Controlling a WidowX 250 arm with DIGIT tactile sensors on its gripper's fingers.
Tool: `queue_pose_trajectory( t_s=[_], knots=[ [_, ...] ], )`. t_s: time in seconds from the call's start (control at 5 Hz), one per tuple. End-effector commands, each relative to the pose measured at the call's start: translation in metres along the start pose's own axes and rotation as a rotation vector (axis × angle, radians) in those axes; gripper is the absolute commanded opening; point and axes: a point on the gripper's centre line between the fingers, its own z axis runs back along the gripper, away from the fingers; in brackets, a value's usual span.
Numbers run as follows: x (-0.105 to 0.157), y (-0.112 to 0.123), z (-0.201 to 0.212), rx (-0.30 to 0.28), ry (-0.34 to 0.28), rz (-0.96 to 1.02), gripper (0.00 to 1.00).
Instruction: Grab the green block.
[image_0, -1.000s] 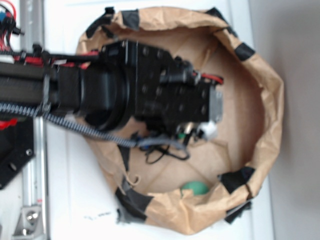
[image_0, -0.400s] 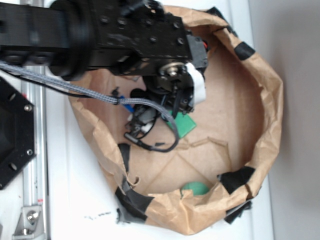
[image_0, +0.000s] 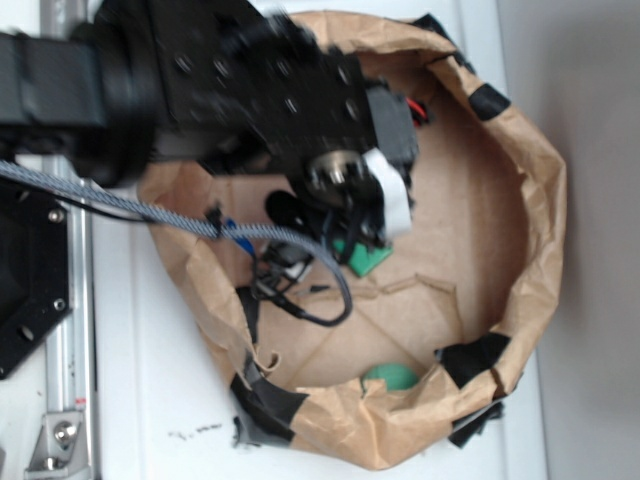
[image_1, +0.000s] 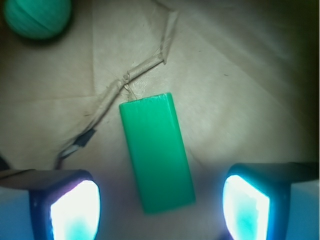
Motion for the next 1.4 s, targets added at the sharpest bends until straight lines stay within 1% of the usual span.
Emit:
queue_pose_trajectory(
  t_s=[0.0,0.2,0.4,0.6,0.8,1.0,1.2],
  knots=[
    [0.018,0.015,-0.031,-0.032,-0.031,-0.028,0.86],
    [0.013,0.012,-0.016,-0.024,-0.006,0.001,0.00],
    [0.007,0.014,0.021,-0.034,0.099,0.140,0.00],
    [0.007,0.009,0.071,-0.099,-0.003,0.357,0.00],
    [0.012,0.007,0.102,-0.136,-0.046,0.574,0.00],
    [0.017,0.003,0.117,-0.069,-0.057,0.723,0.00],
    [0.012,-0.001,0.115,-0.156,-0.101,0.971,1.00]
  ],
)
